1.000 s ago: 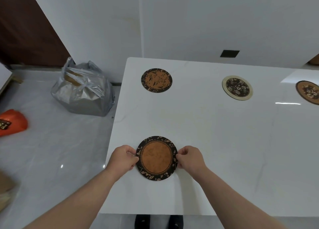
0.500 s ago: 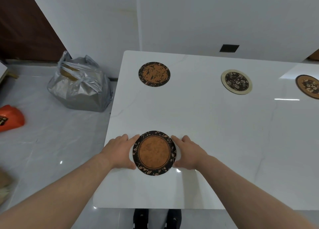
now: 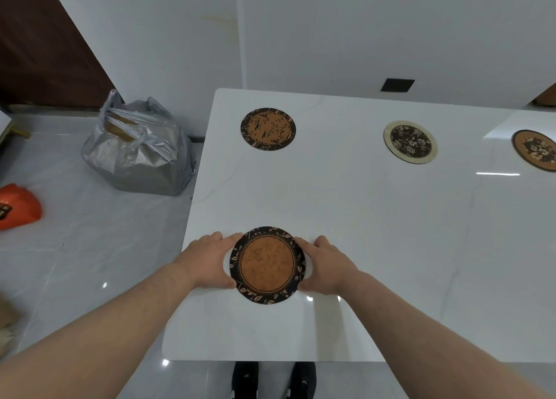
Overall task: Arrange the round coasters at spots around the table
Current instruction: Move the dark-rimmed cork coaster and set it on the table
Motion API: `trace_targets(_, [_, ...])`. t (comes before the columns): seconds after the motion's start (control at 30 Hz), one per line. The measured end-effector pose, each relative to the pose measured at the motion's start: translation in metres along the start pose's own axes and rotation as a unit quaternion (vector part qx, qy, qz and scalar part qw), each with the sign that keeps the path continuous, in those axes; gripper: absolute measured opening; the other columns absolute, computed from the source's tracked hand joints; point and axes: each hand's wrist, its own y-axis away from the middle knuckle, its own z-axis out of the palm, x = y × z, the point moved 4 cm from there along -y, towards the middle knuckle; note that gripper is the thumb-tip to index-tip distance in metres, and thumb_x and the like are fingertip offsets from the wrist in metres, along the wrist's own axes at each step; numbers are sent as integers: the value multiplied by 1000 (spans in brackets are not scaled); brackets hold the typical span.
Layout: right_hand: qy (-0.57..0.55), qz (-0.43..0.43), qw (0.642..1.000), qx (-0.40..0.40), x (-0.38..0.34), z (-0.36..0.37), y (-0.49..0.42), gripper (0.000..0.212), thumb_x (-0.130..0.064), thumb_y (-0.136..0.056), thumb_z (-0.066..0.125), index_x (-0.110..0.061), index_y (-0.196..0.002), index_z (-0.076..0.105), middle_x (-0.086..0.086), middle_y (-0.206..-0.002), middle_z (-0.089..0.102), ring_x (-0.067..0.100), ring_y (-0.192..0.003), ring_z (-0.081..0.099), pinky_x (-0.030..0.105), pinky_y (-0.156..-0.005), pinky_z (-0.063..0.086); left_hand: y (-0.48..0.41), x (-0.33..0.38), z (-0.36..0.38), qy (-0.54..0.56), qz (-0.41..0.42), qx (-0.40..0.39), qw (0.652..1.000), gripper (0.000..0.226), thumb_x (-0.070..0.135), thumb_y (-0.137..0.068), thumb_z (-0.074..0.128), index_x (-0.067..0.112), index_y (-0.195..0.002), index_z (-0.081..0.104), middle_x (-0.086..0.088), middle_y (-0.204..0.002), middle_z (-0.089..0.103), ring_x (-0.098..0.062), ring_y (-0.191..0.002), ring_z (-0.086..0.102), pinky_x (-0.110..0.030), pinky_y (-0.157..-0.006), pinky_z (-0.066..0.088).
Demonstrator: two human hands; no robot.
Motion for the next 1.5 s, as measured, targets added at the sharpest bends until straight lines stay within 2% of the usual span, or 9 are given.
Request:
trace_targets(0.37, [-5, 13, 1000, 6, -9, 9, 2, 104, -50, -65, 77, -42, -149, 17, 3, -129, 38, 27, -121, 42, 40, -99, 45, 3, -4, 0, 15, 5, -4, 1000, 109, 54, -54, 77, 37, -145, 20, 6, -122, 44, -19, -122, 41, -33, -101, 40])
trace_targets(1.07, [6, 10, 1000, -9, -9, 10, 1, 106, -52, -66, 76, -44, -151, 13, 2, -129, 37, 26, -121, 42, 40, -99, 45, 4, -5, 4, -4, 17, -2, 1000, 108, 56, -54, 79, 32, -143, 23, 3, -121, 44, -21, -120, 41, -34, -100, 39])
trace_targets(1.2, [20, 9, 1000, -14, -12, 10, 3, 107, -54, -67, 74, -41, -151, 9, 4, -133, 36, 28, -123, 41, 40, -100, 44, 7, -6, 4, -10, 22, -1, 1000, 109, 58, -56, 75, 33, -146, 19, 4, -122, 43, -21, -121, 40, -33, -101, 38])
trace_targets(1.33, [43, -1, 999, -7, -16, 11, 9, 113, -60, -67, 71, -37, -152, 1, 4, -135, 35, 29, -122, 42, 41, -100, 44, 10, -3, 9, -29, 17, 3, 999, 123, 68, -55, 67, 32, -151, 0, 4, -122, 41, -20, -117, 40, -34, -102, 37])
trace_targets(1.5, [71, 2, 997, -3, -16, 14, 8, 110, -62, -66, 70, -39, -152, 6, 4, -132, 37, 28, -118, 44, 40, -99, 44, 10, -3, 13, -55, 28, 5, 998, 119, 71, -55, 65, 34, -151, 3, 5, -113, 41, -18, -109, 40, -31, -98, 36])
